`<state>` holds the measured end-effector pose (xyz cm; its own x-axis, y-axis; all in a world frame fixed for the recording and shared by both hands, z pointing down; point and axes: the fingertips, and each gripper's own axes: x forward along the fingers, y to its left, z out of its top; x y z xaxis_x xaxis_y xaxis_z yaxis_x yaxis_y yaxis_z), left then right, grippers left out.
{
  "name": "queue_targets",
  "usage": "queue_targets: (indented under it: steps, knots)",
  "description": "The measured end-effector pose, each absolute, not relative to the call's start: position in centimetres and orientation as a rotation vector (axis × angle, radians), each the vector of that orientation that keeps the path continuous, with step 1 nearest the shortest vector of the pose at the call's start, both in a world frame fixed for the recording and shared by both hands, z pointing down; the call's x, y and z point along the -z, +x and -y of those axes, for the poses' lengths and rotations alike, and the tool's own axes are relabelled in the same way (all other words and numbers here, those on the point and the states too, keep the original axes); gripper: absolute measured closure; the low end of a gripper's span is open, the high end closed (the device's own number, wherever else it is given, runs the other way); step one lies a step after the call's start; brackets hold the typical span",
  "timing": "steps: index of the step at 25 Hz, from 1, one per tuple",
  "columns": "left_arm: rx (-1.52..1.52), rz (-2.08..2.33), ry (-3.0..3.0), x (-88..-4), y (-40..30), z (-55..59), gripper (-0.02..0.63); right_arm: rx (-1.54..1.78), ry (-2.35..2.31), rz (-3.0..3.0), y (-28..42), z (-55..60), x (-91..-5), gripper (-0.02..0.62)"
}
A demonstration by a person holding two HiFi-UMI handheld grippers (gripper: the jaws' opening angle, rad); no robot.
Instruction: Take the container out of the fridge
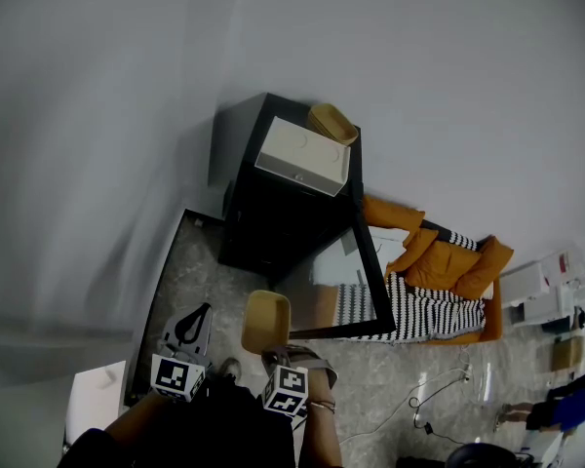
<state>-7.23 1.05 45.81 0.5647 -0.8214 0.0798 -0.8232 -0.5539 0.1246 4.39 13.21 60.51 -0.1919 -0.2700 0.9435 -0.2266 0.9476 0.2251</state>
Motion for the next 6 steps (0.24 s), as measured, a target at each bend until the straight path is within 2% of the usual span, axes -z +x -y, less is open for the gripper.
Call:
queue_targets:
  steps: [6]
  knots:
    - [-0.02, 1.403, 2.643, -45.67, -7.17, -0.96, 0.601, 0.041, 0.37, 1.774, 4.65, -13.23, -60.5, 0.584]
